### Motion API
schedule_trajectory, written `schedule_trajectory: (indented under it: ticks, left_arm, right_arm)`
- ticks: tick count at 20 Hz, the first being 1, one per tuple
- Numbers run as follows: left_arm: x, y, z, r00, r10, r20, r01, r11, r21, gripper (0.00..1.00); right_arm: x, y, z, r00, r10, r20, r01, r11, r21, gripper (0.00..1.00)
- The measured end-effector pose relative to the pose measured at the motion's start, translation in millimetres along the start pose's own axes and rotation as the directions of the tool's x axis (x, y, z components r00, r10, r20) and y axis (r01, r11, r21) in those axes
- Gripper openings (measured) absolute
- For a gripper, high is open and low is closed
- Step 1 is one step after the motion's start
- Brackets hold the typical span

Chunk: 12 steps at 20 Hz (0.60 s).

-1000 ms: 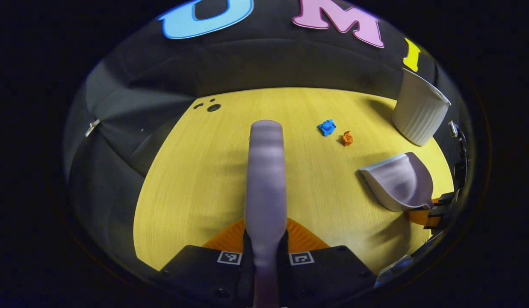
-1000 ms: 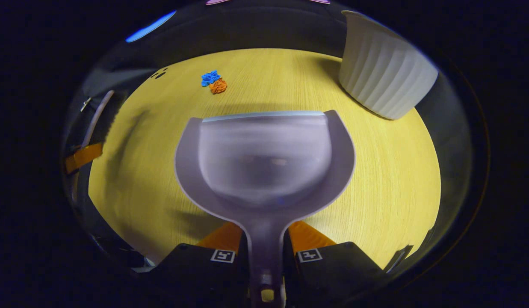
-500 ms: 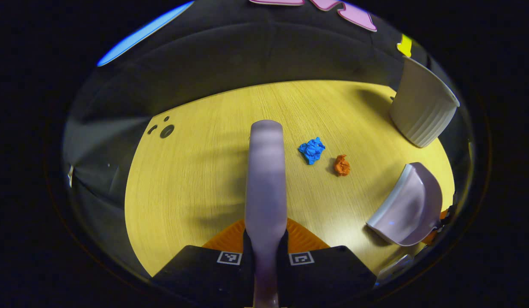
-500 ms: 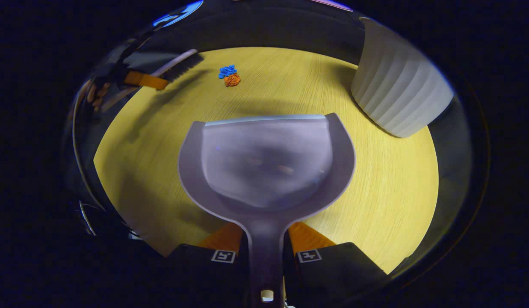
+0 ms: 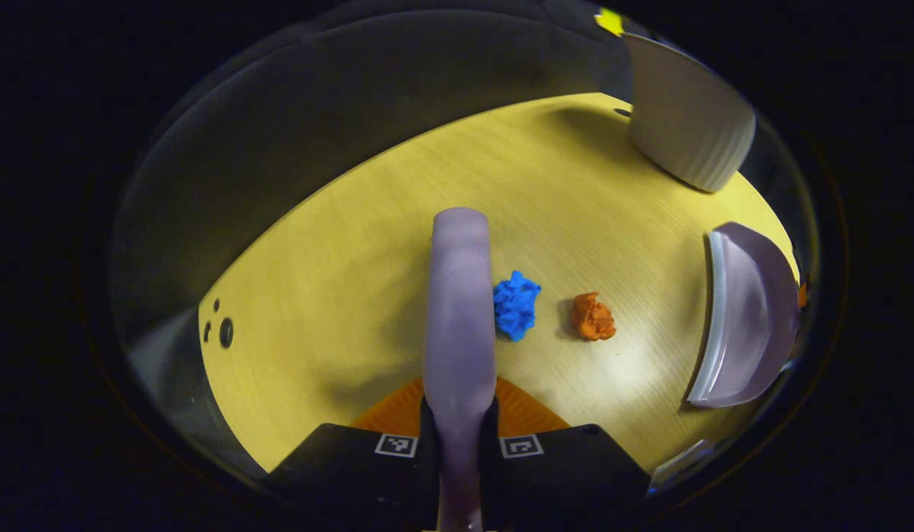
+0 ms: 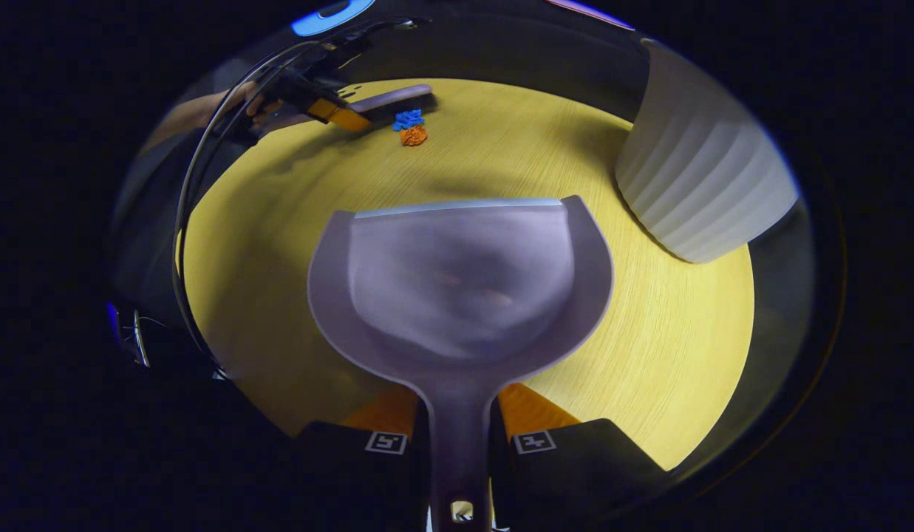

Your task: Pick up the small broom and dustpan from the desktop, sweep the trash into the dustpan with the broom, and then empty the trash into the garbage bin.

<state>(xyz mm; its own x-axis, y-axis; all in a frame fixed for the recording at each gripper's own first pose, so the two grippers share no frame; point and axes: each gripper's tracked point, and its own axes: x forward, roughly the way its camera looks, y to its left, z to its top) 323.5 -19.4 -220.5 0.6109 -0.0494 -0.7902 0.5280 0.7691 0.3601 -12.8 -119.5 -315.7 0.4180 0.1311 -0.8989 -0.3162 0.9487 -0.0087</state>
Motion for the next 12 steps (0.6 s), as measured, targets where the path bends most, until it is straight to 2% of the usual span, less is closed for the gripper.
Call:
schedule_trajectory:
  ticks: [4, 5, 6, 8, 12]
  left_arm:
    - [2, -44, -1, 0.991, -0.12, -0.06, 0.125, 0.988, 0.093, 0.25]
    - [-1, -58, -2, 0.987, -0.149, -0.066, 0.155, 0.983, 0.094, 0.27]
    - [-5, -71, -3, 0.979, -0.19, -0.071, 0.196, 0.976, 0.09, 0.24]
    - [-12, -101, -7, 0.963, -0.252, -0.1, 0.26, 0.962, 0.078, 0.28]
    - [-24, -161, -18, 0.928, -0.342, -0.152, 0.358, 0.929, 0.095, 0.27]
  right_arm:
    - [-7, -5, 2, 1.0, 0.013, 0.001, -0.013, 1.0, -0.02, 0.37]
    - [-8, -5, 0, 1.0, 0.01, 0.002, -0.01, 1.0, -0.026, 0.34]
    - [-6, -5, -1, 1.0, 0.006, 0.001, -0.006, 1.0, -0.03, 0.37]
    - [-5, -4, -4, 1.0, -0.002, 0.006, 0.003, 1.0, -0.029, 0.37]
    - [1, -3, -11, 1.0, -0.014, 0.019, 0.014, 0.999, -0.048, 0.41]
